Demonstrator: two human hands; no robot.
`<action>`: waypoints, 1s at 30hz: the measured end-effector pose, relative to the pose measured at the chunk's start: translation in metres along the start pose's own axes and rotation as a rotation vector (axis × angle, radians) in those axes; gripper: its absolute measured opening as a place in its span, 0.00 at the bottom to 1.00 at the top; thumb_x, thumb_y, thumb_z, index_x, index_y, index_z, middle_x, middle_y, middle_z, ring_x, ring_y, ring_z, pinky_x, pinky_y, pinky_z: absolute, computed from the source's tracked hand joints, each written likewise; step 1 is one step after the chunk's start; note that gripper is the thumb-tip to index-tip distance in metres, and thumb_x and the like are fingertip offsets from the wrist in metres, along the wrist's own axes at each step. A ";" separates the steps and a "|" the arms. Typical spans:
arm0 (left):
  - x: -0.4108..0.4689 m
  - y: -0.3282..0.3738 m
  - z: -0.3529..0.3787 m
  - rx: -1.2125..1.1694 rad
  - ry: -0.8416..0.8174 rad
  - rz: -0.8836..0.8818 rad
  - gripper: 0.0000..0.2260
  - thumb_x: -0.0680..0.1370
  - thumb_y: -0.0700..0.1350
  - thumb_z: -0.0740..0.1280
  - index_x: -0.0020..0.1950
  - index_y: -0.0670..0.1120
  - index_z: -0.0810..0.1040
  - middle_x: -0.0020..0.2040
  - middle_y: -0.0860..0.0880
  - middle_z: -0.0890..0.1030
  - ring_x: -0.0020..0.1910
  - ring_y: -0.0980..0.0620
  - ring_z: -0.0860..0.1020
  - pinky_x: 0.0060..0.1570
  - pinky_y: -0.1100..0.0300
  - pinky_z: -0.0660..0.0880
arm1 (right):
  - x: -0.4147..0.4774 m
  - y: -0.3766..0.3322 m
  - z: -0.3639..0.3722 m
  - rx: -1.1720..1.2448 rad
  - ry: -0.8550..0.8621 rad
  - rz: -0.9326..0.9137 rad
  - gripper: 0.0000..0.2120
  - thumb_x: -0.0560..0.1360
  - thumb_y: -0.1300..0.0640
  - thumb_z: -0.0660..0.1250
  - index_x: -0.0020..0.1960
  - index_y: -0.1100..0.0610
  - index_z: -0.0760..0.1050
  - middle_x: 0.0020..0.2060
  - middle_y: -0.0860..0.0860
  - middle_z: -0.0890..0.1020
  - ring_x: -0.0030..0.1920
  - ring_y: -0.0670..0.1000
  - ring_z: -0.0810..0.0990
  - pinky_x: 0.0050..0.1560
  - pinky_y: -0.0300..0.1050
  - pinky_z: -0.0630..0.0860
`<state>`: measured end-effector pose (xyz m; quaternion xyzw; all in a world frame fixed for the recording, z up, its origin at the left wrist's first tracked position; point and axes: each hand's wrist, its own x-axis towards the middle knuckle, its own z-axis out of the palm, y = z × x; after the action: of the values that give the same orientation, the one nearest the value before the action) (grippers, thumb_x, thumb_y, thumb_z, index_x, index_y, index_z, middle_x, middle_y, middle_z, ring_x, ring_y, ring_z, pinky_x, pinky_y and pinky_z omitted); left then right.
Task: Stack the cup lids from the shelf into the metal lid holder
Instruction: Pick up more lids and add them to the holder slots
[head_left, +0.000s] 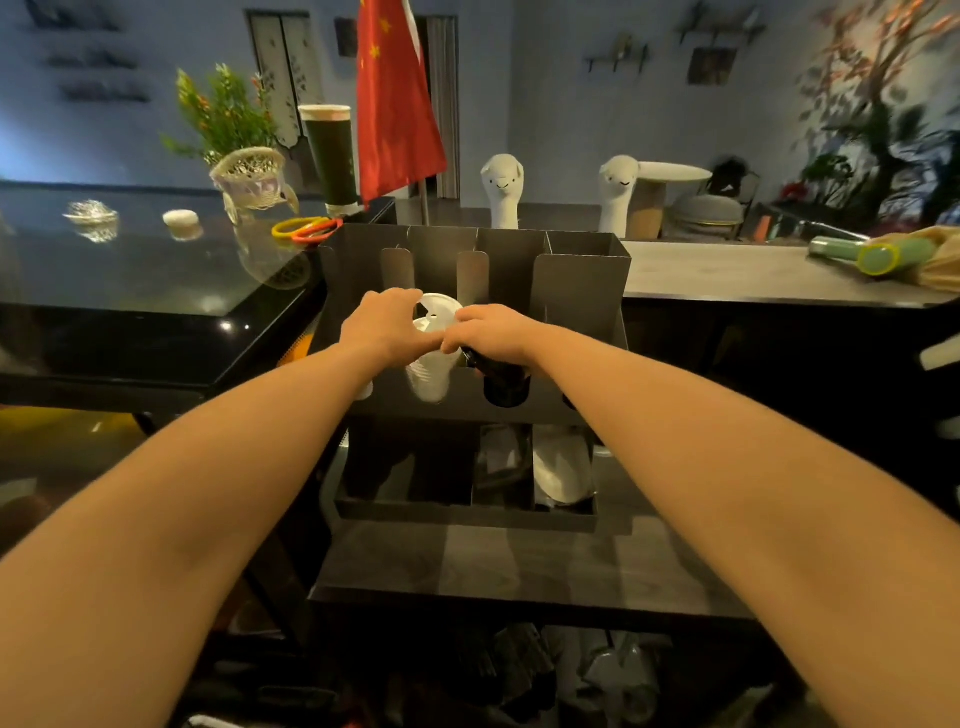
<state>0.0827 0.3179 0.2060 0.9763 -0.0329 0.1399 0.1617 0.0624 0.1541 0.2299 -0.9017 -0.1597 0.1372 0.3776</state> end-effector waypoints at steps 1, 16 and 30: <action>0.005 -0.002 0.001 0.001 -0.028 -0.013 0.30 0.75 0.57 0.72 0.73 0.46 0.70 0.69 0.44 0.76 0.67 0.41 0.73 0.63 0.43 0.75 | 0.004 -0.003 -0.001 -0.037 -0.016 0.016 0.12 0.76 0.49 0.67 0.54 0.55 0.74 0.50 0.54 0.76 0.52 0.55 0.77 0.61 0.54 0.77; 0.032 -0.017 0.022 0.068 -0.235 -0.028 0.18 0.75 0.44 0.72 0.64 0.47 0.75 0.54 0.46 0.79 0.53 0.46 0.78 0.53 0.49 0.77 | 0.024 -0.033 -0.010 -0.309 -0.191 0.191 0.16 0.78 0.48 0.65 0.58 0.57 0.67 0.44 0.55 0.74 0.42 0.52 0.75 0.38 0.43 0.71; -0.012 -0.021 0.030 -0.129 0.173 0.024 0.29 0.74 0.52 0.75 0.73 0.49 0.70 0.70 0.48 0.72 0.65 0.46 0.74 0.57 0.50 0.76 | 0.028 -0.009 0.009 -0.223 -0.009 0.057 0.26 0.74 0.45 0.70 0.67 0.53 0.68 0.57 0.52 0.73 0.51 0.50 0.75 0.46 0.41 0.71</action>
<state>0.0812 0.3279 0.1685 0.9477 -0.0392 0.2231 0.2247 0.0829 0.1765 0.2264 -0.9417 -0.1497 0.1332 0.2704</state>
